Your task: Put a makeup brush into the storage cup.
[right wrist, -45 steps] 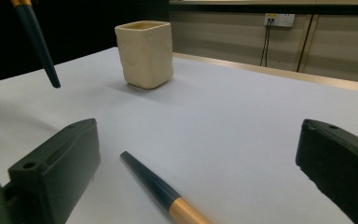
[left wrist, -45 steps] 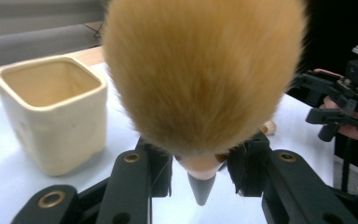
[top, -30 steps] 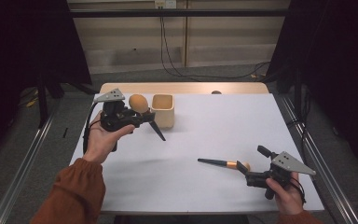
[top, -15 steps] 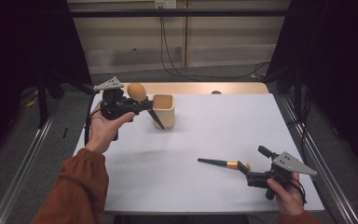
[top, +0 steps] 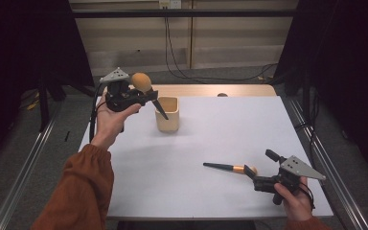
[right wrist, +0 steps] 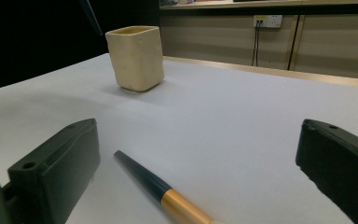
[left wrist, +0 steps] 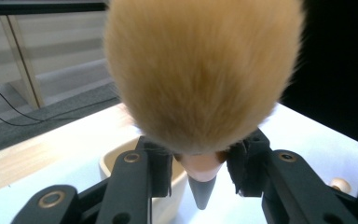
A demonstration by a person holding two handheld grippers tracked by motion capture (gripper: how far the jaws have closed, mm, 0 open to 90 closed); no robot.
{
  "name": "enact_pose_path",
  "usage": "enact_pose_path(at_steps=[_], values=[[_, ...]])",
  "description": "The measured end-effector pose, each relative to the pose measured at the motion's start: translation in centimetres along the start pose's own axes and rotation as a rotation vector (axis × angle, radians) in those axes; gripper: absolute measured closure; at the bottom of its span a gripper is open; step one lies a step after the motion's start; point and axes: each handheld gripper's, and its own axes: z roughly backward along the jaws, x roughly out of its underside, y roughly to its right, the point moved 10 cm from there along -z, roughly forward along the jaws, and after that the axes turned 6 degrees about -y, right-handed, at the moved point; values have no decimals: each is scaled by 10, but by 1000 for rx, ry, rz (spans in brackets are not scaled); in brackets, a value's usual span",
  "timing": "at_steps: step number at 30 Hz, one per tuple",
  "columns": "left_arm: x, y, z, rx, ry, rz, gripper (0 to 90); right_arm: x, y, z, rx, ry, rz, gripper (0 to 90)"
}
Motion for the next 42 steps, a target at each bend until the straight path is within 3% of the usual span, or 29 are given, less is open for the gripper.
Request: enact_pose_path(at_steps=[16,18,23,42], values=[[-19,-26,-14,-52,7,26,644,-1,-2,1,-10,10,11,0],[-19,-31,-15,-79,-6,16,644,0,-2,1,-11,8,5,0],[-14,-40,-20,-96,-18,32,644,0,-2,1,-11,6,6,0],[11,-38,-42,-96,-83,38,644,1,-4,2,-25,5,5,0]])
